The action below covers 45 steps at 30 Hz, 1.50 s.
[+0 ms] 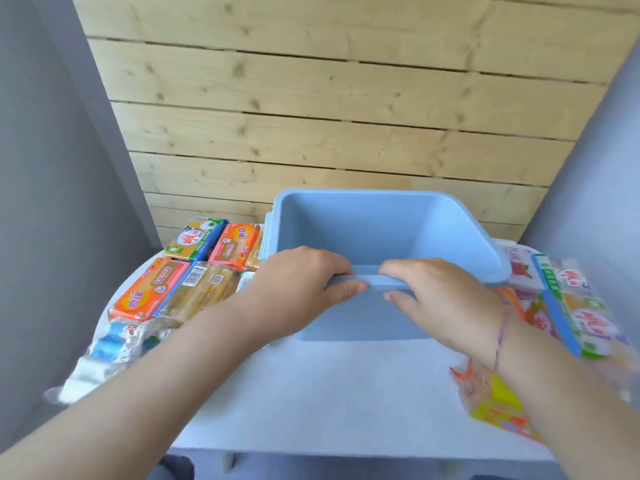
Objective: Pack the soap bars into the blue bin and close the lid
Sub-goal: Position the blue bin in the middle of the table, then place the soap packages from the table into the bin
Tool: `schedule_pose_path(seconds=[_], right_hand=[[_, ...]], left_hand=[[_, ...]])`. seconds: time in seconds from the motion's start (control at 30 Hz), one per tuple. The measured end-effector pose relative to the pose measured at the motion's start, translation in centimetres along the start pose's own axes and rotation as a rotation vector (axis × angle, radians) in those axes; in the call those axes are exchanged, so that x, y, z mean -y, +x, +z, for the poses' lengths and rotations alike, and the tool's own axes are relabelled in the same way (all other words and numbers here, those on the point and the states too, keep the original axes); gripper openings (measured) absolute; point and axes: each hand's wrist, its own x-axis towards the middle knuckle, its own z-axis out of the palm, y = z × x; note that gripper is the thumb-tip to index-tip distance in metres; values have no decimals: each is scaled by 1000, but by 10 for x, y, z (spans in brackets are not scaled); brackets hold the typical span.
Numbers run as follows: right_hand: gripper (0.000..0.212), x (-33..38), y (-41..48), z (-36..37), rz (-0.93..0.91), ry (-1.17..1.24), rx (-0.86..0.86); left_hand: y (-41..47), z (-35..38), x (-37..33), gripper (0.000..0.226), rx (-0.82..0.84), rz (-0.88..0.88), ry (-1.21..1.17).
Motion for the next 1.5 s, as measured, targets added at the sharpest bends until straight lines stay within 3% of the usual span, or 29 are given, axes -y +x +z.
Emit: schedule_pose_path(seconds=[0.4, 0.57, 0.8, 0.93, 1.07, 1.13, 1.2, 1.3, 1.37, 1.43, 1.5], right_hand=[[8, 25, -40, 4, 18, 108, -32], [15, 27, -48, 5, 21, 122, -52], [8, 29, -48, 7, 11, 120, -71], [8, 30, -51, 9, 20, 140, -62], [8, 30, -53, 6, 34, 206, -20], [7, 30, -54, 3, 31, 236, -9], [4, 30, -54, 1, 11, 271, -5], [4, 30, -55, -1, -25, 304, 0], [3, 29, -56, -2, -25, 312, 2], [4, 28, -56, -2, -38, 306, 2], [5, 27, -56, -1, -53, 304, 8]], left_hand=[[-48, -8, -17, 25, 24, 25, 2], [-55, -4, -21, 32, -49, 55, 41], [-58, -1, -20, 34, -99, 79, 100], [-72, -8, -10, 41, -237, 98, -36], [-96, -25, 25, 31, -469, -96, -148], [-108, -31, 46, 34, -487, -221, -180], [-120, -37, 69, 48, -325, -294, -190], [-139, -41, 99, 85, 258, -333, -152], [-145, -37, 111, 113, 572, -337, 54], [-145, -27, 116, 127, 648, -312, 239], [-142, -18, 118, 128, 613, -280, 344]])
